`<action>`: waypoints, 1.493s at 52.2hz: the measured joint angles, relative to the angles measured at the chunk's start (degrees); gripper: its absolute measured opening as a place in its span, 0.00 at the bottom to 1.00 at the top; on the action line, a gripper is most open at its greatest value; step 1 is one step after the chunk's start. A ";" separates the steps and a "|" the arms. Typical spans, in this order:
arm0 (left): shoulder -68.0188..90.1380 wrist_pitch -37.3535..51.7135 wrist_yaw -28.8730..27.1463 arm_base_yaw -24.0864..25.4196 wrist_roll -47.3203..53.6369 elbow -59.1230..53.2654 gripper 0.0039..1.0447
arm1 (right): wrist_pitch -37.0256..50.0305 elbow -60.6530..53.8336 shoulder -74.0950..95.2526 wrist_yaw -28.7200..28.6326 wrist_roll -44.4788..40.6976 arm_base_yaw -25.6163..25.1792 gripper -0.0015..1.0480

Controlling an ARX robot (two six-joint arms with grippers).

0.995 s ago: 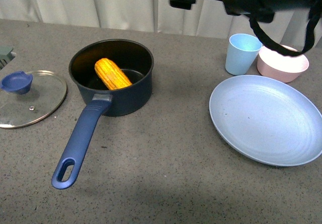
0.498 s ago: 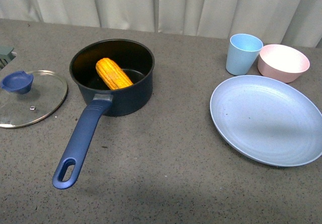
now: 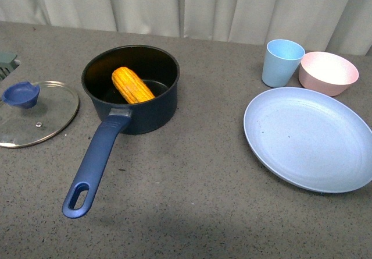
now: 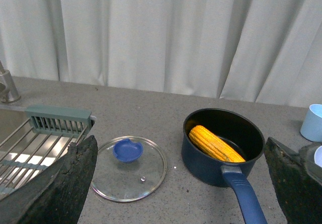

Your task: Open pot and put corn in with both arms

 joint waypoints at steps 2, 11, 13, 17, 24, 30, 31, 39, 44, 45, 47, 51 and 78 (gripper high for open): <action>0.00 0.00 0.00 0.00 0.00 0.02 0.94 | -0.98 -0.44 -1.44 -0.42 0.00 -0.26 0.01; 0.00 -0.02 0.02 0.00 0.00 0.00 0.94 | -7.17 -2.49 -9.70 -5.27 0.00 -4.31 0.01; 0.00 0.00 0.02 0.00 0.00 0.02 0.94 | -9.03 -2.95 -12.13 -5.49 0.00 -5.44 0.01; 0.00 -0.02 0.02 0.00 0.00 0.00 0.94 | -12.85 -3.69 -16.76 -5.79 0.02 -5.99 0.01; 0.00 -0.02 0.02 0.00 0.00 0.00 0.94 | -18.97 -4.39 -23.82 -5.95 0.00 -6.03 0.01; 0.00 -0.02 0.02 0.00 0.00 0.00 0.94 | -24.00 -4.63 -29.38 -5.95 0.00 -6.03 0.01; 0.00 -0.02 0.02 0.00 0.00 0.02 0.94 | -25.00 -4.63 -30.49 -5.95 0.00 -6.03 0.01; 0.00 -0.02 0.02 0.00 0.00 0.02 0.94 | -29.22 -4.66 -35.06 -5.95 0.02 -6.03 0.01; 0.00 -0.02 0.02 0.00 0.00 0.00 0.94 | -31.89 -4.66 -37.88 -5.95 0.00 -6.03 0.01; 0.00 -0.02 0.02 0.00 0.00 0.00 0.94 | -32.44 -4.66 -38.45 -5.95 0.00 -6.03 0.01; 0.00 -0.02 0.02 0.00 0.00 0.00 0.94 | -33.24 -4.66 -39.32 -5.95 0.02 -6.03 0.01; 0.00 -0.02 0.02 0.00 0.00 0.00 0.94 | -35.34 -4.66 -41.48 -5.95 0.00 -6.03 0.01; 0.00 -0.02 0.02 0.00 0.00 0.00 0.94 | -45.81 -4.66 -52.13 -5.97 0.00 -6.03 0.01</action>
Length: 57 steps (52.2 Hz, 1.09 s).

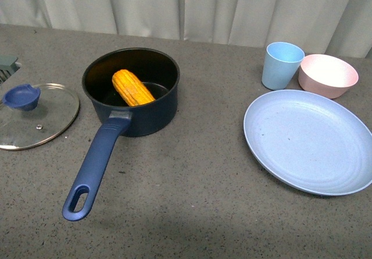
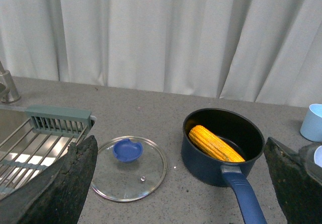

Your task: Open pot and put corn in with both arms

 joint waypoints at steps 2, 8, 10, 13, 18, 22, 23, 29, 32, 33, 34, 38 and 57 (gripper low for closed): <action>0.00 0.00 0.00 0.00 0.00 0.00 0.94 | -0.42 0.00 -0.39 0.00 0.00 0.00 0.01; 0.00 0.00 -0.04 0.00 0.00 0.00 0.94 | -10.29 0.04 -8.31 -0.11 -0.02 0.00 0.01; 0.00 -0.02 -0.04 0.00 0.00 0.00 0.94 | -10.64 0.04 -10.19 -0.15 0.00 0.00 0.01; 0.00 -0.02 0.00 0.00 0.00 0.00 0.94 | -10.80 0.04 -10.47 -0.15 0.00 0.00 0.01; 0.00 -0.02 0.00 0.00 0.00 0.00 0.94 | -10.88 0.04 -10.47 -0.13 -0.07 0.00 0.01; 0.00 -0.02 0.00 0.00 0.00 0.00 0.94 | -10.91 0.04 -10.47 -0.13 -0.04 0.00 0.10; 0.00 -0.02 0.00 0.00 0.00 0.00 0.94 | -10.91 0.04 -10.47 -0.13 -0.04 0.00 0.14; 0.00 -0.02 -0.02 0.00 0.00 0.00 0.94 | -10.91 0.04 -10.51 -0.15 -0.04 0.00 0.31; 0.00 -0.02 0.00 0.00 0.00 0.00 0.94 | -10.91 0.04 -10.51 -0.15 -0.04 0.00 0.41; 0.00 -0.02 0.00 0.00 0.00 0.00 0.94 | -10.91 0.04 -10.51 -0.15 -0.04 0.00 0.43; 0.00 -0.02 0.00 0.00 0.00 0.00 0.94 | -10.91 0.04 -10.51 -0.13 -0.04 0.00 0.46; 0.00 -0.02 0.00 0.00 0.00 0.02 0.94 | -10.91 0.04 -10.51 -0.15 -0.04 0.00 0.58; 0.00 -0.02 0.00 0.00 0.00 0.00 0.94 | -10.91 0.04 -10.51 -0.15 -0.02 0.00 0.91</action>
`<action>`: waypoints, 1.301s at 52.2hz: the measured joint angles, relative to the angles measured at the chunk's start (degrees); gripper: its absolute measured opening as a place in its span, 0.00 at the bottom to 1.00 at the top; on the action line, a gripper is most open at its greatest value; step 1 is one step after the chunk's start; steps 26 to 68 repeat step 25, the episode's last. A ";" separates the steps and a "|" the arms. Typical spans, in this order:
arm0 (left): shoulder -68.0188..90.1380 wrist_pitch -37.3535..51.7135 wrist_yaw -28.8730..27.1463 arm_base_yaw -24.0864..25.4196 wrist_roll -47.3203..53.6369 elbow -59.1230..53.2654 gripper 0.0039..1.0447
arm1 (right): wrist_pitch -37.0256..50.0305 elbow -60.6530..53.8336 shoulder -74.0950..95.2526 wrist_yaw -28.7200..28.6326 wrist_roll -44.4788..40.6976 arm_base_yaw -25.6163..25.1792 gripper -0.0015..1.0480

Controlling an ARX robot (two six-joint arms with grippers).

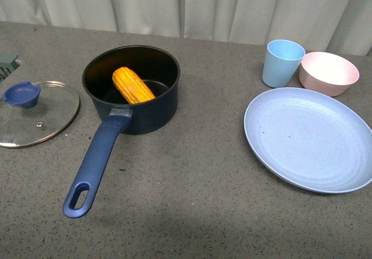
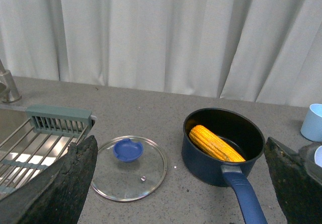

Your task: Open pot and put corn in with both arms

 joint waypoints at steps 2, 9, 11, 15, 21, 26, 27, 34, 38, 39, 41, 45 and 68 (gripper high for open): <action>0.00 0.00 0.00 0.00 0.00 0.00 0.94 | 0.00 0.00 0.00 0.02 0.00 0.00 0.91; 0.00 0.00 0.00 0.00 0.00 0.00 0.94 | 0.00 0.00 0.00 0.02 0.00 0.00 0.91; 0.00 0.00 0.00 0.00 0.00 0.00 0.94 | 0.00 0.00 0.00 0.02 0.00 0.00 0.91; 0.00 0.00 0.00 0.00 0.00 0.00 0.94 | 0.00 0.00 0.00 0.00 0.00 0.00 0.91; 0.00 0.00 0.00 0.00 0.00 0.00 0.94 | 0.00 0.00 0.00 0.00 0.00 0.00 0.91; 0.00 0.00 0.00 0.00 0.00 0.00 0.94 | 0.00 0.00 0.00 0.00 0.00 0.00 0.91; 0.00 0.00 0.00 0.00 0.00 0.00 0.94 | 0.00 0.00 0.00 0.00 0.00 0.00 0.91; 0.00 0.00 0.00 0.00 0.00 0.00 0.94 | 0.00 0.00 0.00 0.00 0.00 0.00 0.91; 0.00 0.00 0.00 0.00 0.00 0.00 0.94 | 0.00 0.00 0.00 0.00 0.00 0.00 0.91; 0.00 0.00 0.00 0.00 0.00 0.00 0.94 | 0.00 0.00 0.00 0.00 0.00 0.00 0.91; 0.00 0.00 0.00 0.00 0.00 0.00 0.94 | 0.00 0.00 0.00 0.00 0.00 0.00 0.91; 0.00 0.00 0.00 0.00 0.00 0.00 0.94 | 0.00 0.00 0.00 0.00 0.00 0.00 0.91; 0.00 0.00 0.00 0.00 0.00 0.00 0.94 | 0.00 0.00 0.00 0.00 0.00 0.00 0.91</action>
